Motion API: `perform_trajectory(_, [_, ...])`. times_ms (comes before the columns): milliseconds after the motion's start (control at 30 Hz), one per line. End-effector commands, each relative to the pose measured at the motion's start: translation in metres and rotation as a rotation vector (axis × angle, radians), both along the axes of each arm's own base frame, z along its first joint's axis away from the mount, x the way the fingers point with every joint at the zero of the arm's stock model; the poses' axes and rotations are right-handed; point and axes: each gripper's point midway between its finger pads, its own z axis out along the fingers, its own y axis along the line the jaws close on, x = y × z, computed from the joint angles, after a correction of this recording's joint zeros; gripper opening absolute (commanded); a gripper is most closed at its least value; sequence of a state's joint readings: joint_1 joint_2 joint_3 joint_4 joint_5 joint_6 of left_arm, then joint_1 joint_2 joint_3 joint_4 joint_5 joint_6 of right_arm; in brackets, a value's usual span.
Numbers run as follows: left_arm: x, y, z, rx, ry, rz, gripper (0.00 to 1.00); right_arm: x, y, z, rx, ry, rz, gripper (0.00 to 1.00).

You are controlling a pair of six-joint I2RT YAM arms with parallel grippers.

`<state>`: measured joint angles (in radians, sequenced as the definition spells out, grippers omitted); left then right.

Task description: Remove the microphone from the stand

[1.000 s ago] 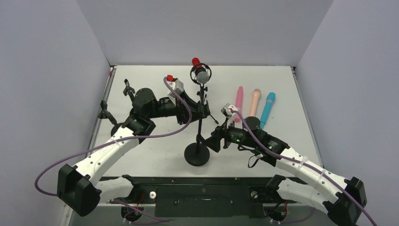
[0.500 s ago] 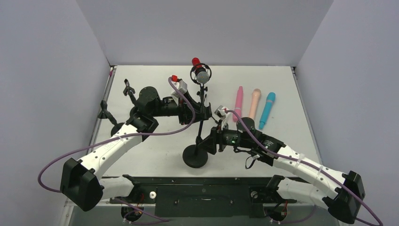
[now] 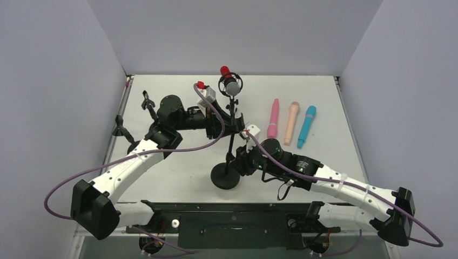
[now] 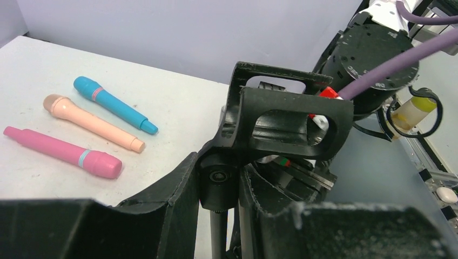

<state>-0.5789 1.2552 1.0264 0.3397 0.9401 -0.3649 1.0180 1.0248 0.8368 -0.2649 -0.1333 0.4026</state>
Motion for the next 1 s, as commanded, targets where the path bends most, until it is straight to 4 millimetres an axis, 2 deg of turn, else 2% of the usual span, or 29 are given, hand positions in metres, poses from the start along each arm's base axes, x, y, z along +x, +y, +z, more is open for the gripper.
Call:
perform_trajectory(0, [0.002,0.002,0.041,-0.07,-0.066,0.019,0.0,0.017,0.0,0.021,-0.014,-0.113,-0.08,0.25])
perform_trajectory(100, [0.004,0.001,0.039,-0.061,-0.049,0.023,0.0,0.02,-0.001,0.027,-0.016,-0.15,-0.111,0.21])
perform_trajectory(200, [0.008,0.0,0.038,-0.049,-0.018,0.036,0.0,0.022,-0.005,0.032,-0.043,-0.213,-0.162,0.12])
perform_trajectory(367, [0.026,-0.004,0.031,-0.019,0.092,0.11,0.0,0.015,-0.006,0.034,-0.119,-0.338,-0.194,0.01])
perform_trajectory(400, [0.028,-0.005,0.032,-0.015,0.124,0.115,0.0,0.019,-0.01,0.036,-0.141,-0.378,-0.225,0.0])
perform_trajectory(433, [0.032,-0.006,0.03,-0.009,0.15,0.126,0.0,0.013,-0.007,0.035,-0.148,-0.399,-0.213,0.0])
perform_trajectory(467, [0.032,-0.007,0.03,-0.007,0.183,0.128,0.0,0.017,-0.012,0.036,-0.176,-0.438,-0.243,0.0])
perform_trajectory(667, [0.04,-0.013,0.027,-0.005,0.307,0.143,0.0,0.01,-0.017,0.04,-0.343,-0.651,-0.291,0.0])
perform_trajectory(700, [0.041,-0.013,0.029,-0.008,0.319,0.146,0.0,0.007,-0.015,0.041,-0.378,-0.686,-0.297,0.0])
perform_trajectory(967, [0.053,-0.02,0.008,0.047,0.428,0.17,0.0,-0.009,-0.002,0.039,-0.657,-0.937,-0.269,0.0])
